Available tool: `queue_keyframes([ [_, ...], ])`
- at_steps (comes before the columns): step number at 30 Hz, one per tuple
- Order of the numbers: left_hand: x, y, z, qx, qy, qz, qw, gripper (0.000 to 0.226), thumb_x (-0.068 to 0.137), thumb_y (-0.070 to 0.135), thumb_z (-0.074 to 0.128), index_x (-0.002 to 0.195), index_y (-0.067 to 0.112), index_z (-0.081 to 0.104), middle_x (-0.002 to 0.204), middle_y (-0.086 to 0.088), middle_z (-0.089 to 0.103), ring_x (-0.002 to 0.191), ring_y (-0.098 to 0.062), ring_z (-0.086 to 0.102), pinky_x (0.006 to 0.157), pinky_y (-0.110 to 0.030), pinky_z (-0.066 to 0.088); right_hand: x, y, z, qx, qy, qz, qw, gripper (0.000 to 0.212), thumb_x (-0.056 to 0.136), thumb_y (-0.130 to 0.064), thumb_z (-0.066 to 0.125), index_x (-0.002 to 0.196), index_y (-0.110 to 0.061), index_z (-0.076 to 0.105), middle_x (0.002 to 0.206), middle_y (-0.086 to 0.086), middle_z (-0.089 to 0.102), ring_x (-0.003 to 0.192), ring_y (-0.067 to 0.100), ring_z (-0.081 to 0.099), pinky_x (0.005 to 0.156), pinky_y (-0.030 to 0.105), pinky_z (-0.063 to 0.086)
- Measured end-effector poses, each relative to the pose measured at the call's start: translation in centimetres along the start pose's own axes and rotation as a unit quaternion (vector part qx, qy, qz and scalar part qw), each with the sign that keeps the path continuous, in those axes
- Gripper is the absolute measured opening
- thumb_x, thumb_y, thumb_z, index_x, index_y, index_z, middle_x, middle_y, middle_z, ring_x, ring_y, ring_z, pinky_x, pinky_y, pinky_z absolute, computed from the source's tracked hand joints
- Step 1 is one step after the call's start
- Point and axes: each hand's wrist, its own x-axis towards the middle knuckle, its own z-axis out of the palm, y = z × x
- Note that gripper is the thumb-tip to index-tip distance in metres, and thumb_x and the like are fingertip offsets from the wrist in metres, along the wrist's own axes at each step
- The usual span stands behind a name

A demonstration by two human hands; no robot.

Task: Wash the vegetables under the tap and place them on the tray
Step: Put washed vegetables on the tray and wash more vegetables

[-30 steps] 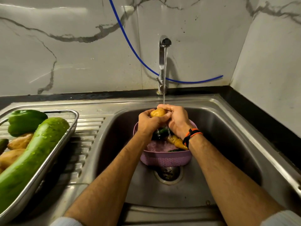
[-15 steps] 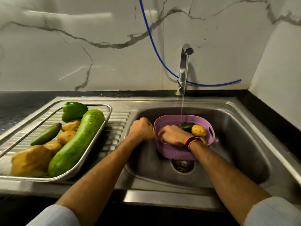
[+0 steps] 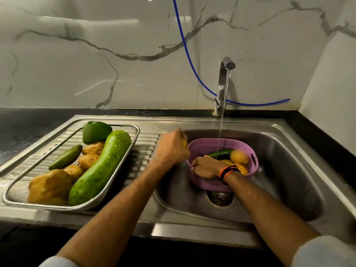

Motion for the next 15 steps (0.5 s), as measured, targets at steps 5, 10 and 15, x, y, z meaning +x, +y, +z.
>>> queue_keyframes([
  [5,-1.6,-2.0,3.4,0.058,-0.115,-0.052,0.99,0.034,0.077,0.023,0.071,0.111,0.022,0.067,0.118,-0.009,0.067,0.11,-0.03,0.064,0.092,-0.035,0.052,-0.2,-0.1,-0.1,-0.008,0.006,0.001,1.0,0.033,0.088,-0.023,0.046,0.112,-0.01,0.066,0.122,0.02,0.063,0.108,0.036,0.06,0.086,0.037,0.048],
  [10,-0.9,-0.9,-0.2,0.015,-0.047,-0.018,0.999,0.033,0.08,0.021,0.072,0.113,0.017,0.066,0.112,-0.006,0.067,0.101,-0.022,0.062,0.086,-0.03,0.049,-0.9,-1.4,-1.3,-0.014,0.029,-0.005,0.999,0.035,0.09,-0.021,0.047,0.118,-0.012,0.066,0.127,0.018,0.062,0.114,0.037,0.058,0.093,0.038,0.048],
  [15,-0.8,-1.7,-6.5,-0.029,0.039,-0.041,0.998,0.062,0.077,0.022,0.081,0.129,0.009,0.051,0.124,-0.015,0.06,0.116,-0.031,0.057,0.084,-0.029,0.043,-1.8,-6.0,-5.1,0.044,0.13,-0.064,0.989,0.04,0.094,-0.021,0.05,0.131,-0.009,0.057,0.126,0.016,0.064,0.12,0.034,0.056,0.1,0.037,0.045],
])
